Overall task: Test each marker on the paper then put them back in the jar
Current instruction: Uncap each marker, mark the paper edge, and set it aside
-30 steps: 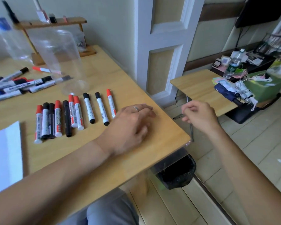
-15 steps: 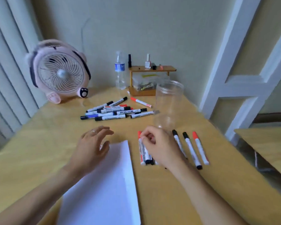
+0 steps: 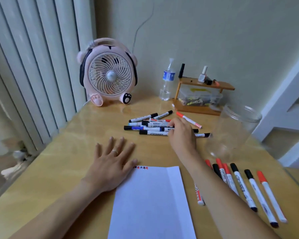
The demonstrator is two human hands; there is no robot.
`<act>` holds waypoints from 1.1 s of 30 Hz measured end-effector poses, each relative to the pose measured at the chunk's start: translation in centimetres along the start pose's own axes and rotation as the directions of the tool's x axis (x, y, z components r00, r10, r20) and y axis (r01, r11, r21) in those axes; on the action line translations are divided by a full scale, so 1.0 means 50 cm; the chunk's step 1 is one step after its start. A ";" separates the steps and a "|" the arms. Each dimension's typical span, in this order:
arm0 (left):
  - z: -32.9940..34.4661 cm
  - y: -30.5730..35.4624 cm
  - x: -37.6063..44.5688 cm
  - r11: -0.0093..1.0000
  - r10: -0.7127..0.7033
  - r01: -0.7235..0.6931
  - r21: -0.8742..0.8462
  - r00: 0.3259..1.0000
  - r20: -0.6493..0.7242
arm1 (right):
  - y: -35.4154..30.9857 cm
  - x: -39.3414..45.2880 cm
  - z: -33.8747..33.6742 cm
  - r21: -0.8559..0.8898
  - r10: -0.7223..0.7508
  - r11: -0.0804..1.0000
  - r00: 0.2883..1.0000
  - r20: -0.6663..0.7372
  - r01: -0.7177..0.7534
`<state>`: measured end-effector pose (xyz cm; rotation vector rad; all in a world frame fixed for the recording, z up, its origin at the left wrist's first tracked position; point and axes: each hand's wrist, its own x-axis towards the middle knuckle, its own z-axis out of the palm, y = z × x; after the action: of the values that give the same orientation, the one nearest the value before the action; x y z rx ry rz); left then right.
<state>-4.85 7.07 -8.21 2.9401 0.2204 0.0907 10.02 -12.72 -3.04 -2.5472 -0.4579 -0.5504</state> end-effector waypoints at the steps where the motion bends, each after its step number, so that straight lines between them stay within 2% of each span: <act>1: 0.001 -0.001 0.001 1.000 0.003 -0.003 0.009 1.000 0.005 | 0.007 0.012 0.006 -0.040 0.001 0.999 1.000 0.007 -0.001; 6: 0.004 -0.002 0.004 0.999 0.031 -0.030 0.031 1.000 -0.006 | 0.034 0.038 0.040 -0.076 -0.063 0.995 0.995 0.075 0.069; 10: 0.004 -0.003 0.006 0.998 0.032 -0.032 0.059 0.999 0.001 | 0.034 0.035 0.058 -0.082 -0.090 0.993 0.996 0.010 0.091; 14: 0.007 -0.005 0.006 0.997 0.028 -0.029 0.068 0.999 0.019 | 0.029 0.033 0.056 -0.077 -0.068 0.995 0.998 0.004 0.068; 17: 0.006 -0.007 0.007 0.998 0.034 -0.034 0.046 0.999 0.010 | 0.001 0.018 0.028 -0.009 -0.108 0.994 0.992 -0.063 0.108; 20: -0.004 -0.007 0.001 0.999 0.026 -0.026 -0.043 1.000 0.000 | -0.048 -0.023 -0.017 0.193 -0.111 0.971 0.983 -0.147 0.139; 21: -0.009 -0.007 -0.001 0.995 0.017 -0.019 -0.097 0.999 -0.030 | -0.064 -0.044 -0.031 0.274 -0.078 0.955 0.989 -0.127 0.110; 23: -0.020 -0.007 -0.007 0.970 0.003 -0.036 -0.241 0.990 -0.138 | -0.094 -0.090 -0.055 0.502 0.023 0.864 0.998 0.050 -0.045; 25: -0.031 -0.006 -0.015 0.936 0.064 -0.159 -0.315 0.955 -0.290 | -0.119 -0.139 -0.074 0.728 0.056 0.632 0.953 0.298 -0.265; 27: -0.045 0.003 -0.024 0.863 0.191 -0.340 -0.375 0.905 -0.381 | -0.129 -0.176 -0.083 0.818 0.030 0.377 0.888 0.458 -0.434; 28: -0.049 0.009 -0.027 0.806 0.255 -0.414 -0.423 0.888 -0.383 | -0.127 -0.189 -0.082 0.824 0.008 0.307 0.867 0.498 -0.476; 30: -0.049 0.019 -0.029 0.730 0.364 -0.505 -0.461 0.858 -0.363 | -0.118 -0.204 -0.080 0.816 -0.042 0.271 0.841 0.540 -0.510; 33: -0.038 0.019 -0.025 0.744 0.371 -0.516 -0.425 0.847 -0.381 | -0.103 -0.211 -0.085 0.793 -0.050 0.223 0.806 0.590 -0.567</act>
<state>-6.09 6.30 -6.22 2.3611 -0.4291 0.5403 -2.45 -12.96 -2.47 -1.3728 -0.3182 0.5177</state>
